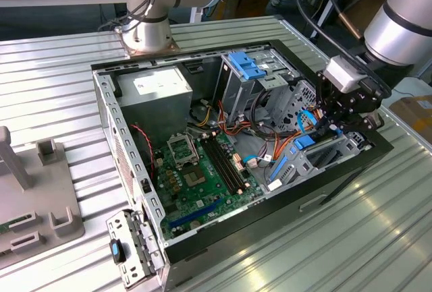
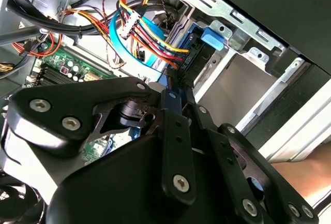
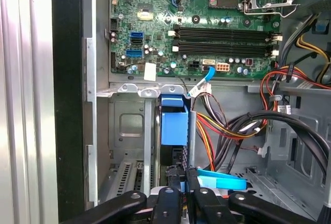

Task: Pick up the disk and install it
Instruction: 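Insert the second disk wire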

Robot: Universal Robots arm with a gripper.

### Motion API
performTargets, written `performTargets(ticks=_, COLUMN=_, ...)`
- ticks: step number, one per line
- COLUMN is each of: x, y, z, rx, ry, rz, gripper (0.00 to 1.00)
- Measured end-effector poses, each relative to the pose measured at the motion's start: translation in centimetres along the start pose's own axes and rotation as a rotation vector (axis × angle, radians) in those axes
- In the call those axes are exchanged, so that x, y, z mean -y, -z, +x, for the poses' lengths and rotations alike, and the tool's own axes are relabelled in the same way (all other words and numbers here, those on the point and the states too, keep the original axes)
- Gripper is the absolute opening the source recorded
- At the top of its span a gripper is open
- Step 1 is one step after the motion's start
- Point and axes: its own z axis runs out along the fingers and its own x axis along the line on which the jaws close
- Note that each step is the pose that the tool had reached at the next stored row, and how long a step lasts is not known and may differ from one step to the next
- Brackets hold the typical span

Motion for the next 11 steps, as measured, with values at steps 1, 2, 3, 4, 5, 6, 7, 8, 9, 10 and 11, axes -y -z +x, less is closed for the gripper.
performTargets(ticks=1, x=0.01, y=0.17, z=-0.01, rx=-0.001, ry=0.0, rz=-0.0001, gripper=0.16)
performTargets(ticks=2, x=0.02, y=0.27, z=-0.01, rx=-0.001, ry=0.0, rz=-0.0001, gripper=0.16)
performTargets(ticks=3, x=0.02, y=0.28, z=-0.01, rx=-0.001, ry=0.0, rz=-0.0001, gripper=0.16)
performTargets(ticks=4, x=0.02, y=0.29, z=0.0, rx=-0.0012, ry=0.0, rz=-0.0001, gripper=0.16)
performTargets(ticks=5, x=0.01, y=0.29, z=0.0, rx=-0.0014, ry=0.0, rz=-0.0001, gripper=0.16)
performTargets(ticks=6, x=-0.04, y=0.25, z=0.0, rx=-0.0013, ry=0.0, rz=-0.0001, gripper=0.16)
performTargets(ticks=7, x=-0.09, y=0.2, z=0.0, rx=-0.0016, ry=-0.001, rz=-0.0001, gripper=0.16)
performTargets(ticks=8, x=-0.1, y=0.06, z=0.01, rx=-0.002, ry=-0.001, rz=-0.0001, gripper=0.16)
performTargets(ticks=9, x=-0.1, y=-0.02, z=0.01, rx=-0.0029, ry=-0.003, rz=-0.0001, gripper=0.16)
performTargets(ticks=10, x=-0.11, y=-0.09, z=0.02, rx=-0.0032, ry=-0.004, rz=0.0, gripper=0.16)
performTargets(ticks=11, x=-0.12, y=-0.16, z=0.03, rx=-0.0037, ry=-0.005, rz=-0.0001, gripper=0.16)
